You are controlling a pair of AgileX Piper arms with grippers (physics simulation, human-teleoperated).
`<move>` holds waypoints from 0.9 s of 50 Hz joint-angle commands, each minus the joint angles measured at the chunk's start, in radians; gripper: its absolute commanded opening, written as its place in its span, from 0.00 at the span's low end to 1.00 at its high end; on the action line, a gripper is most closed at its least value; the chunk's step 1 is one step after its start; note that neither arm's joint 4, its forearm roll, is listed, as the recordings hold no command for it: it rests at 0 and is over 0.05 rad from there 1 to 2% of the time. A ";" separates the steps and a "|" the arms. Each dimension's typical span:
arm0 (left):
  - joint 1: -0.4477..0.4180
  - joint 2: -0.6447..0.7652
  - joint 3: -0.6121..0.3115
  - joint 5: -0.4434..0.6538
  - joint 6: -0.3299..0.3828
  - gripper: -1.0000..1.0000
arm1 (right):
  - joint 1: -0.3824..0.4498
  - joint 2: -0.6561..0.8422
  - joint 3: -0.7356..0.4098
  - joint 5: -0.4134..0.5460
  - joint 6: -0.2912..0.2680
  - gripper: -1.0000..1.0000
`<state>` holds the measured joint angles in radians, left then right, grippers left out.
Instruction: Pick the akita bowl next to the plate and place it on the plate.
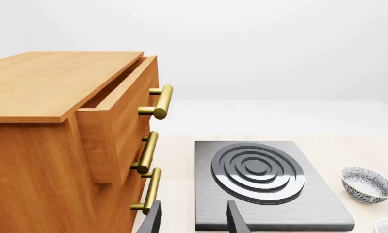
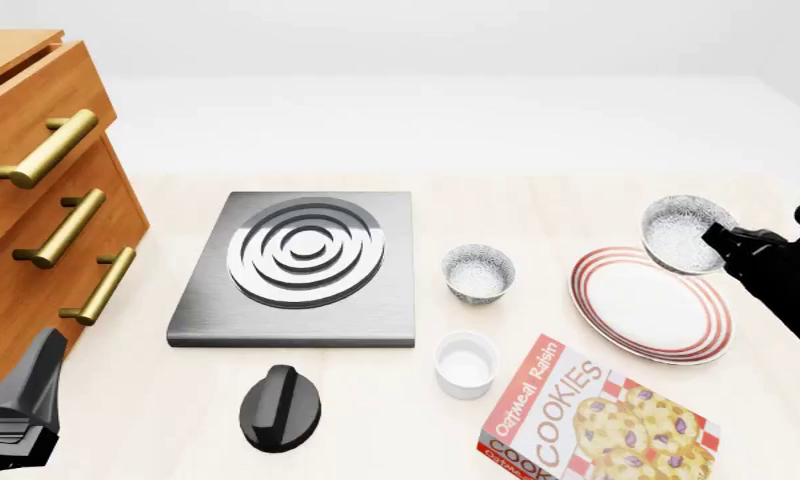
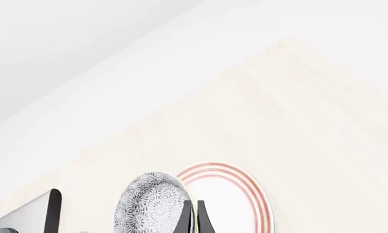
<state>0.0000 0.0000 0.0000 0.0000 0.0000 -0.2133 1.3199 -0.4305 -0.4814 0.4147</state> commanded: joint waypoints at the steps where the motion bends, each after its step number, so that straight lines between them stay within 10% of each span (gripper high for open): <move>1: 0.000 0.000 0.000 0.000 0.000 1.00 | 0.008 0.017 0.020 -0.031 0.002 0.00; 45: 0.000 0.000 0.000 0.000 0.000 1.00 | 0.001 0.184 0.042 -0.155 -0.035 0.00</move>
<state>0.0000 0.0000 0.0000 0.0000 0.0000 -0.2039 1.4700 -0.3795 -0.6146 0.3858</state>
